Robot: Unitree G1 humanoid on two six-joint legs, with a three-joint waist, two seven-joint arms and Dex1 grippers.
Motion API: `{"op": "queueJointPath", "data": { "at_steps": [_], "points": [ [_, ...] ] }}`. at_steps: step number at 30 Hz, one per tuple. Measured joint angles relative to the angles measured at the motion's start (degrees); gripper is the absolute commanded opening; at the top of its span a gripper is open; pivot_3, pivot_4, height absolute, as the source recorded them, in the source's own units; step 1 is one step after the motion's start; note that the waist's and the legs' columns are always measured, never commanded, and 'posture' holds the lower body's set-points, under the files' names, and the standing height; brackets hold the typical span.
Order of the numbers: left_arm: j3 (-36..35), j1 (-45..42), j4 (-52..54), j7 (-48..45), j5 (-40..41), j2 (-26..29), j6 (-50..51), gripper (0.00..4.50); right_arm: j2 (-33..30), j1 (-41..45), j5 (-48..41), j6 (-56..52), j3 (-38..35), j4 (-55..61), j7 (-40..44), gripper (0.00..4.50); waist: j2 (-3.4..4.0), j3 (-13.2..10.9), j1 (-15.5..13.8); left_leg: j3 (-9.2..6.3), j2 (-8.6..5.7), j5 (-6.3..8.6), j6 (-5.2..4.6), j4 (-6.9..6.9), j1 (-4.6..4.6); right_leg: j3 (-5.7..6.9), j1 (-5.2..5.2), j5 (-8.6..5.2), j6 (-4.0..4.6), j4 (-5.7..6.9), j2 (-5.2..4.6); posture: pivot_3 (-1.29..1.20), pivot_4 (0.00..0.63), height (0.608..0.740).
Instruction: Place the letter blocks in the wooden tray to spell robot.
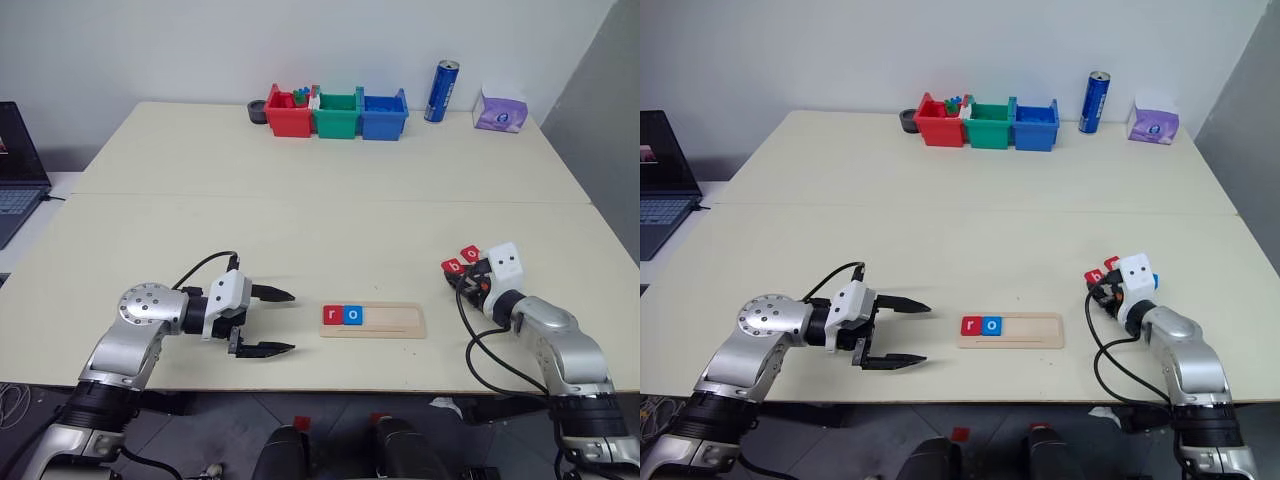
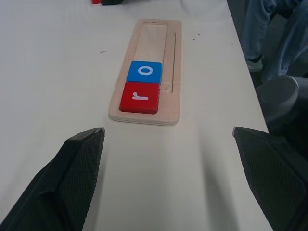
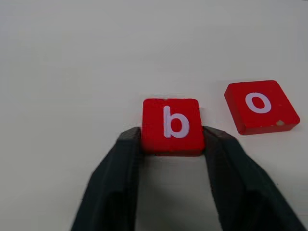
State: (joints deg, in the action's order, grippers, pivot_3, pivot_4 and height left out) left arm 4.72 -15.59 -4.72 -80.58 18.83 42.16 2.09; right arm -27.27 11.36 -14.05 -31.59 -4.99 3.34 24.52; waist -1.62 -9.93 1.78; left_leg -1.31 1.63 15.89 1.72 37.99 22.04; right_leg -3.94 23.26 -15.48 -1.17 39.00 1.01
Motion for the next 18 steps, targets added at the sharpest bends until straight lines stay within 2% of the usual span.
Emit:
{"op": "queueJointPath", "data": {
  "at_steps": [5, 12, 18],
  "points": [
    [0.69, -1.38, 0.24, 0.08, 0.08, -0.83, 1.01, 4.5, 0.9, -8.35, 0.71, -1.83, -0.9, 10.54, -3.49, 1.46, 0.03, 0.02, -0.14, -0.03, -0.01, 0.0, 0.0, -0.01, 0.05, -0.01, 0.0, -0.13, -0.22, 0.0, -0.02, 0.0, 0.15, 0.74],
    [1.1, -1.35, 0.54, -0.11, 0.1, -0.9, 1.19, 4.5, 8.53, -25.5, 0.47, -11.88, -2.34, 33.1, -12.56, 1.46, 0.06, 0.03, -0.06, -0.16, 0.06, 0.0, 0.01, -0.02, 0.07, -0.04, 0.02, -0.19, -0.19, 0.03, -0.02, 0.0, 0.15, 0.74],
    [1.86, -1.67, -0.64, -1.09, 0.04, -1.49, -0.17, 4.5, 14.88, -28.49, 2.32, -16.48, 1.66, 38.94, -19.49, 1.46, -0.02, 0.09, 0.15, -0.09, 0.06, 0.0, 0.01, 0.0, -0.11, -0.06, -0.02, -0.18, -0.18, 0.04, -0.01, 0.0, 0.15, 0.74]
  ]
}}
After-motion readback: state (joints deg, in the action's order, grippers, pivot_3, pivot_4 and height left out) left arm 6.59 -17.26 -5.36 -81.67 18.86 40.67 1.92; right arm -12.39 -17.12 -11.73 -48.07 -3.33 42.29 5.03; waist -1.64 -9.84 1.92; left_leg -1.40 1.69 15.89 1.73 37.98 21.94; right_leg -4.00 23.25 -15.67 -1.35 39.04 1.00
